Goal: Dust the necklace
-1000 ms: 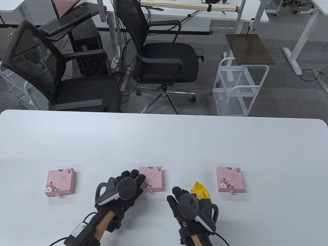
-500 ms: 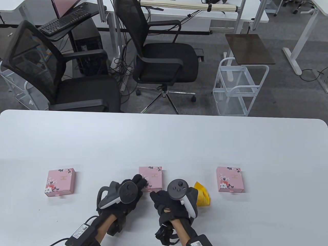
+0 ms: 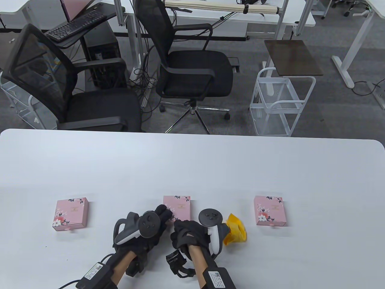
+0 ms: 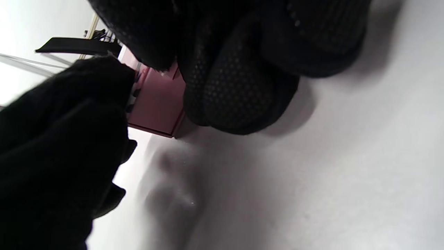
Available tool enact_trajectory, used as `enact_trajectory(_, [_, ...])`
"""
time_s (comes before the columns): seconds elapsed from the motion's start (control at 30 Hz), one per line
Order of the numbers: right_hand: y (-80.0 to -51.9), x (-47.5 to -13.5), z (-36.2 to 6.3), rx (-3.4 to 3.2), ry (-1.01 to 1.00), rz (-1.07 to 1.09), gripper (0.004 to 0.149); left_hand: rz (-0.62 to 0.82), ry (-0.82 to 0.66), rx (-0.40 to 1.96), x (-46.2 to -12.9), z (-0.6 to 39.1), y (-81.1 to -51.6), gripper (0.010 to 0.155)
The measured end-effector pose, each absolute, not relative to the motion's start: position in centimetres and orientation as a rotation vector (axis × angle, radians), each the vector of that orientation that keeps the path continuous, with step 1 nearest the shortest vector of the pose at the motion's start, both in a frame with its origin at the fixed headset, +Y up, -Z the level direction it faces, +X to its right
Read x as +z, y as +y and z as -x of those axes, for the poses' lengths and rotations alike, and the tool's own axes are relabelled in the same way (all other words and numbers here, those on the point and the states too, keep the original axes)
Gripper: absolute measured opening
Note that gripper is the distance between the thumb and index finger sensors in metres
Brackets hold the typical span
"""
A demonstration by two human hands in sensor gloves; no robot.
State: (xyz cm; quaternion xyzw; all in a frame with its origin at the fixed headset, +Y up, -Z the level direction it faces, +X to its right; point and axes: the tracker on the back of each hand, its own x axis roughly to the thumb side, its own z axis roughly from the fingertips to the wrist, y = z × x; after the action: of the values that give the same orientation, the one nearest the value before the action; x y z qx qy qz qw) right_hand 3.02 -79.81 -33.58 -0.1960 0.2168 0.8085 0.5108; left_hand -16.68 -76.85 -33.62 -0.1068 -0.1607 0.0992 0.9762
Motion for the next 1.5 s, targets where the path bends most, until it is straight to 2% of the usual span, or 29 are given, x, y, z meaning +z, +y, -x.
enact_trajectory(0.4, [-79.8, -33.0, -2.6, 1.982, 0.48, 0.506, 0.041, 0.211, -0.318, 0.2, -33.7, 16.8, -76.8, 0.053])
enact_trajectory(1.5, [-79.2, -27.0, -3.6, 2.03, 0.611, 0.401, 0.038, 0.185, -0.304, 0.182, -33.5, 16.5, -76.9, 0.053])
